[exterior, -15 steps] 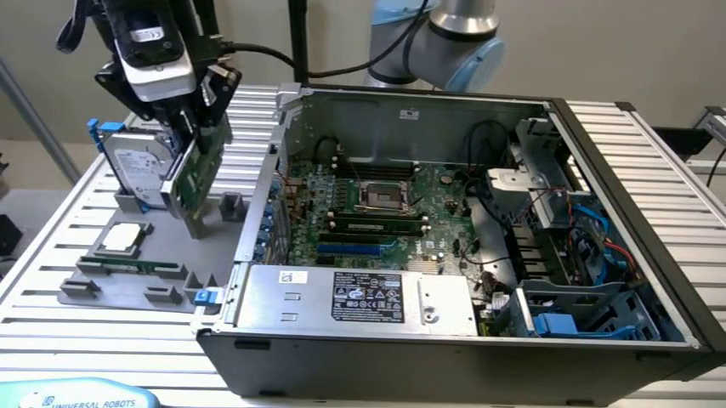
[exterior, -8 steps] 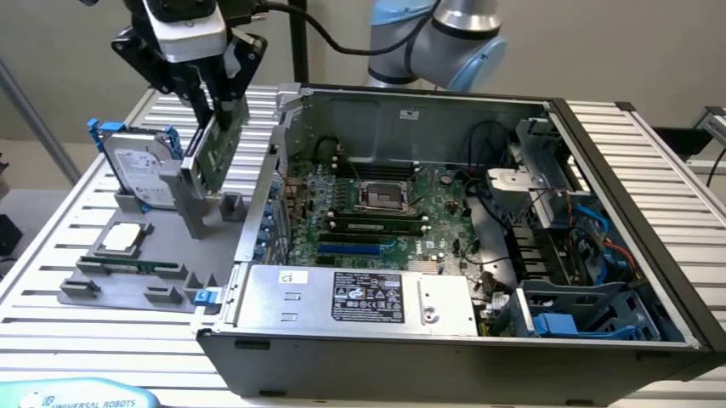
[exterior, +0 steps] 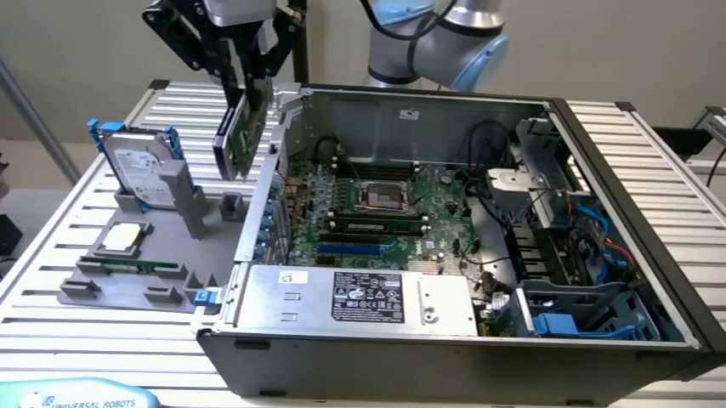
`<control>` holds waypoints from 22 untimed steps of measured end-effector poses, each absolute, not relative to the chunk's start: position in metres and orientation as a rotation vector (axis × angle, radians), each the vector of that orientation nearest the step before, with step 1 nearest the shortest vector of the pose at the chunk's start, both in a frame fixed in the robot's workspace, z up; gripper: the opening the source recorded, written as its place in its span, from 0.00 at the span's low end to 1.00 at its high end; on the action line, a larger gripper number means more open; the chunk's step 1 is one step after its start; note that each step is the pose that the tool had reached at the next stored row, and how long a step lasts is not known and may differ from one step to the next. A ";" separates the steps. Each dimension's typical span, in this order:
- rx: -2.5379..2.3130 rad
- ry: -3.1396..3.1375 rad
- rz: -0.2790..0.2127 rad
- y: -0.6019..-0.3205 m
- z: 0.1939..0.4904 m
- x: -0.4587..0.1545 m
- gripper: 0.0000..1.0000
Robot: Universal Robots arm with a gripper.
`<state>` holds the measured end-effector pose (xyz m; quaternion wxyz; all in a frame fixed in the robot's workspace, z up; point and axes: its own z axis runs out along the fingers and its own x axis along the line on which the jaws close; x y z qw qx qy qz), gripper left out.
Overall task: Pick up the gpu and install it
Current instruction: 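Pick up the gpu and move the gpu toward the slot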
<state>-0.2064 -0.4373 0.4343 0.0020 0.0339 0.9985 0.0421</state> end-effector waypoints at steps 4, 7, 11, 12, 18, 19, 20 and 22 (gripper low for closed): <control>0.103 3.139 0.132 -0.437 0.435 -0.191 0.27; 0.102 3.143 0.132 -0.437 0.434 -0.177 0.27; 0.103 3.147 0.132 -0.437 0.429 -0.159 0.27; 0.102 3.147 0.132 -0.437 0.428 -0.154 0.27; 0.101 3.150 0.132 -0.436 0.418 -0.127 0.27; 0.101 3.150 0.132 -0.436 0.416 -0.122 0.27; 0.100 3.151 0.132 -0.436 0.415 -0.118 0.27; 0.099 3.151 0.132 -0.435 0.412 -0.109 0.27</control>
